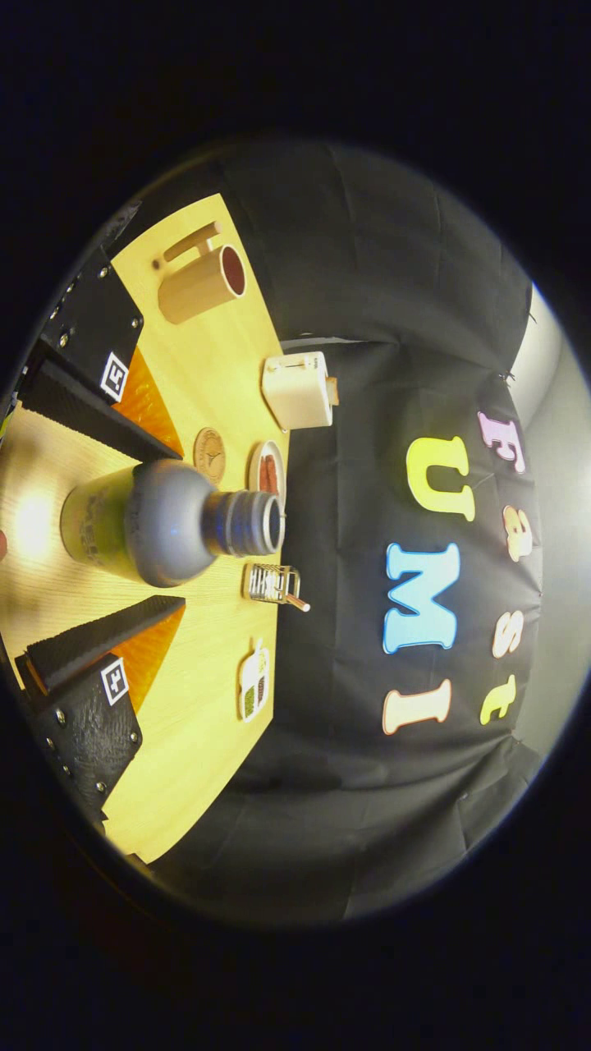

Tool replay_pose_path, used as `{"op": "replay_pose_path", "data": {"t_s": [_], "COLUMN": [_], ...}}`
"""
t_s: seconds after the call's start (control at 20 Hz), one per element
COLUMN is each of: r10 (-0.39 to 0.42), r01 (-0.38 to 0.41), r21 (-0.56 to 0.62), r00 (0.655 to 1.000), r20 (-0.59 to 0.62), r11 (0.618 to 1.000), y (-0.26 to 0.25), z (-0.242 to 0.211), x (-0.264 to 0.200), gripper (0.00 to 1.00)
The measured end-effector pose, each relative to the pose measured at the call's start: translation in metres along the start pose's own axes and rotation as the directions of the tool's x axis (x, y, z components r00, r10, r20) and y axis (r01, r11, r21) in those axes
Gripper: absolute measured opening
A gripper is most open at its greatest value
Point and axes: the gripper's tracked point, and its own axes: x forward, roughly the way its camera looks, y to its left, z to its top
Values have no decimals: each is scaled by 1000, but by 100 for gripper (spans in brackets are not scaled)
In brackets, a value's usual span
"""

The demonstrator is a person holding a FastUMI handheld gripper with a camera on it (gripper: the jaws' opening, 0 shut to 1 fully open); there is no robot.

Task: Take the bottle from table, then pour the juice into the cup, finally place the bottle on the coaster

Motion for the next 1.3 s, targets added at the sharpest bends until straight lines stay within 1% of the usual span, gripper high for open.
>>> {"op": "replay_pose_path", "data": {"t_s": [0.3, 0.65, 0.7, 0.75, 0.8, 0.95, 1.05, 1.1, 1.25, 1.3], "r10": [17, 10, 17, 13, 16, 2, -17, -15, -1, 16], "r01": [-15, -6, -12, -10, -13, 3, 21, 18, -6, -27], "r21": [36, 46, 41, 30, 31, 32, 22, 13, -42, -64], "r00": [999, 995, 993, 993, 992, 991, 989, 986, 984, 984], "r20": [-49, -100, -116, -121, -124, -133, -150, -164, -176, -177], "r11": [999, 999, 999, 1000, 999, 999, 1000, 1000, 999, 998], "y": [2, 1, 3, 3, 3, 2, 2, 3, 13, 17], "z": [-24, -41, -44, -46, -46, -44, -43, -44, -35, -30], "x": [4, 13, 12, 11, 11, 12, 14, 14, 11, 9], "gripper": [98, 96, 92, 90, 81, 80, 77, 73, 73, 73]}}
